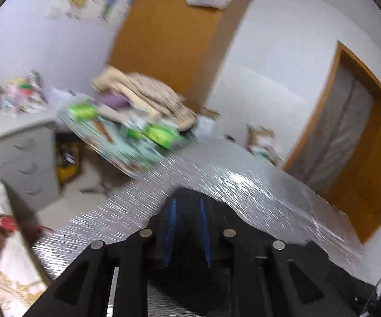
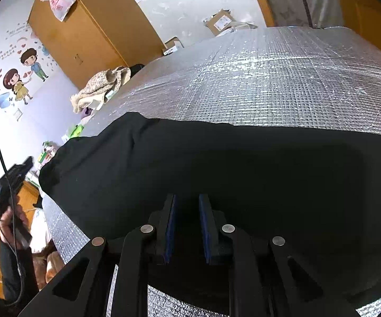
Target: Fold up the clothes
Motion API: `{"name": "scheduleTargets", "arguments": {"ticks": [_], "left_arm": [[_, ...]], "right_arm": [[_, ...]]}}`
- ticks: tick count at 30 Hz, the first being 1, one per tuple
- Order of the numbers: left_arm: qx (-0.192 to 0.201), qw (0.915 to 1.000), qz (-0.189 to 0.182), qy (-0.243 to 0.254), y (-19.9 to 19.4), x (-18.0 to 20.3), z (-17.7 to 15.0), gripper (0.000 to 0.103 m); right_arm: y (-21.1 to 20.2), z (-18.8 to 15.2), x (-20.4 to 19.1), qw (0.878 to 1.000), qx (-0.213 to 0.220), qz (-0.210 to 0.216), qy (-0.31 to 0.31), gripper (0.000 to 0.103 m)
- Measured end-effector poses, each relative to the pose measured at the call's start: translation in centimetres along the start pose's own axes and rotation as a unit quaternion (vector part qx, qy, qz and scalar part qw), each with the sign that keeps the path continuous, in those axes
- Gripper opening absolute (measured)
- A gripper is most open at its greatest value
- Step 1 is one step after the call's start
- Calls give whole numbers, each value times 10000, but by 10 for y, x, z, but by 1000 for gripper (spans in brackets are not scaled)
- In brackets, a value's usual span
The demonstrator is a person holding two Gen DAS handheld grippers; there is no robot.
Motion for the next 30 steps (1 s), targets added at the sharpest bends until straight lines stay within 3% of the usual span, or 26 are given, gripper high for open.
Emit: {"name": "scheduleTargets", "arguments": {"ticks": [2,5,10,14,20,23,30], "left_arm": [[-646,9972,98,-355,35,-17,-29,17],[-487,9973,-89,-541,38,-27,-41,16],[-293,9983,-121,-498,20,-25,-29,17],[53,9994,-217,-281,-3,-12,-19,22],[-504,9982,-332,0,17,12,-40,23],[-547,9981,-293,51,19,21,-44,27],[-221,9953,106,937,3,73,-30,27]], "right_arm": [[-1,0,1,10000,16,-14,15,18],[-3,0,4,10000,28,-48,17,18],[-5,2,3,10000,65,-60,19,18],[-12,5,3,9998,202,-70,7,18],[-15,3,22,9985,234,-417,257,17],[-22,3,30,9981,289,-418,359,17],[-32,8,34,9974,484,-381,378,18]]}}
Point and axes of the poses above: each gripper's, at about its wrist camera, not at the fingertips, and y roughly the way its jaws point, x to its right, z to its top, the point moved 5 cm from there along y, roughly the way its jaws point, and after that the axes turned 8 degrees about y, right-handed, at the moved point
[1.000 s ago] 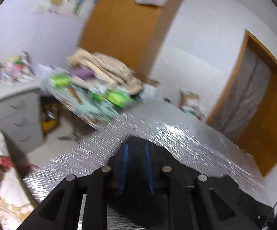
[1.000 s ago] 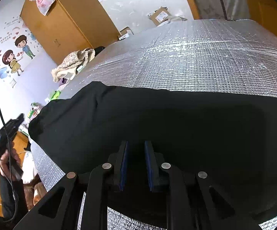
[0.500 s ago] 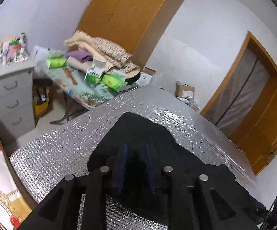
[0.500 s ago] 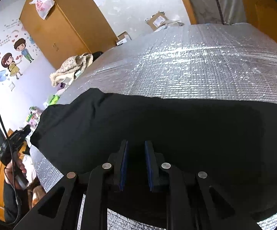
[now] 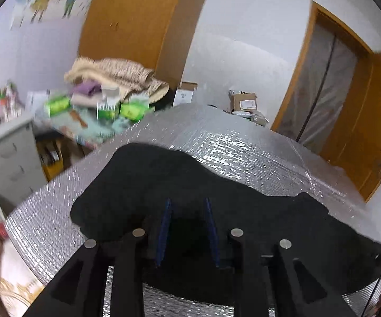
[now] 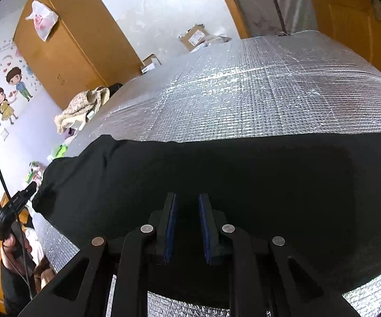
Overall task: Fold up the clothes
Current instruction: 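Spread the sweatshirt flat on the foil with the left tool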
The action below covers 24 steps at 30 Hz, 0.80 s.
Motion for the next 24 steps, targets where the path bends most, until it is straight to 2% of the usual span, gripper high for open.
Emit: {"name": "scheduleTargets", "arguments": {"ticks": [3,10,17,24], "left_arm": [[-121,9993,196,294,5,22,1,27],[-376,9973,141,612,19,57,-13,27],[-832,9938,205,710,39,60,-36,28],[-856,9917,343,895,44,64,-47,28]], "right_arm": [[1,0,-1,10000,-27,40,1,18],[7,-2,-17,9997,-59,97,-232,18],[22,-11,-18,9993,-269,35,-261,18],[23,-14,-18,9988,-175,-35,-449,18]]}}
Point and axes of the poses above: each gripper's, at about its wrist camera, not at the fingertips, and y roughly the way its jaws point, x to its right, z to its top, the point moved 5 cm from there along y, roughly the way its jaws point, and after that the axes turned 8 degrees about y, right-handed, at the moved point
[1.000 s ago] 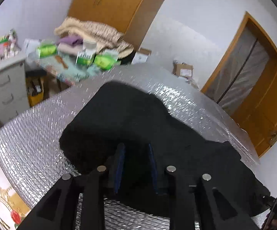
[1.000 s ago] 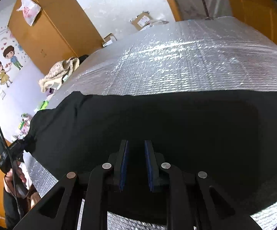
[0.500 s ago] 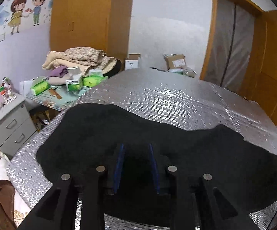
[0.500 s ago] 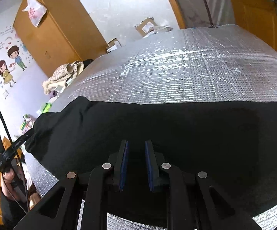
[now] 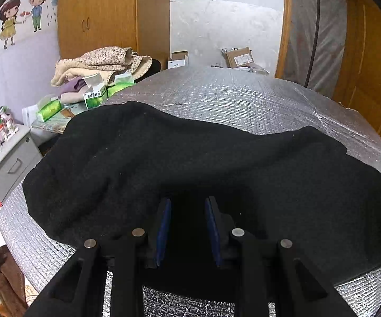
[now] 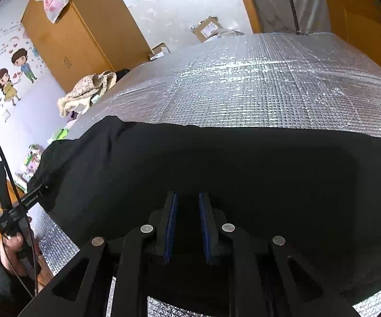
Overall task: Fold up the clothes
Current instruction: 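Spread the sweatshirt flat on the foil with the left tool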
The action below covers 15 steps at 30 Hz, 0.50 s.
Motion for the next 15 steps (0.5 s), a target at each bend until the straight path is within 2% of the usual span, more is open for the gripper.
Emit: {"name": "scheduleTargets", "arguments": {"ticks": [10,12,15], "left_arm": [[184,9998,-83,-89,-3,-4,-4,29],[139,9997,-180,-55,-6,-5,-5,29],[262,9968,-579,-485,-21,-21,-10,28]], "right_arm": [[-1,-1,-1,9999,120,-32,-113,18],[-1,-2,0,9999,120,2,-88,18],[-1,-1,0,9999,116,57,-51,18]]}}
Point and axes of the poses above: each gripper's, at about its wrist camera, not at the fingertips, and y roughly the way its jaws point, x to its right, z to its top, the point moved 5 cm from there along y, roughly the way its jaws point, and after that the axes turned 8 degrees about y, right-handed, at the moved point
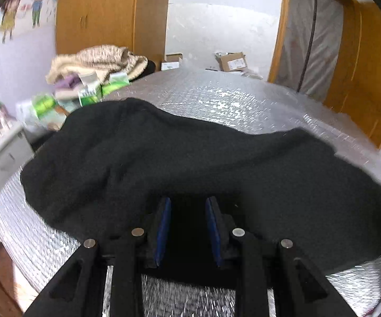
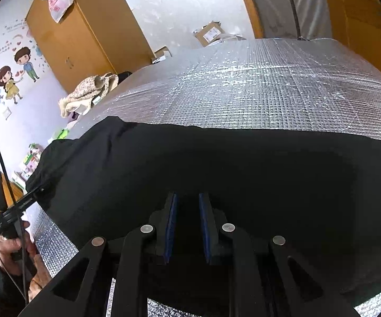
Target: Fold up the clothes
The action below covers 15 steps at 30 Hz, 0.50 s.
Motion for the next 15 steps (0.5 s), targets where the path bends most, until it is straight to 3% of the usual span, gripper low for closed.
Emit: {"name": "scheduleTargets", "arguments": {"ticks": [3,6,10,15], "left_arm": [[381,9978,-80,-535,-24,-26,-7,29],[596,9905,-128,-1235,-38,-61,-18,43],[548,9708,-429,-2295,-37,-97,-31,49],[577,9499,-570,-3019,-32,-118,-36,50]], "right_arm": [[0,0,1,10000,7,20,7,18],[0,0,0,10000,19,-3,-37,18],[1,0,-3,9999,24,-39,-123,20],[0,0,-4,9999,34,-17,-115,20]]}}
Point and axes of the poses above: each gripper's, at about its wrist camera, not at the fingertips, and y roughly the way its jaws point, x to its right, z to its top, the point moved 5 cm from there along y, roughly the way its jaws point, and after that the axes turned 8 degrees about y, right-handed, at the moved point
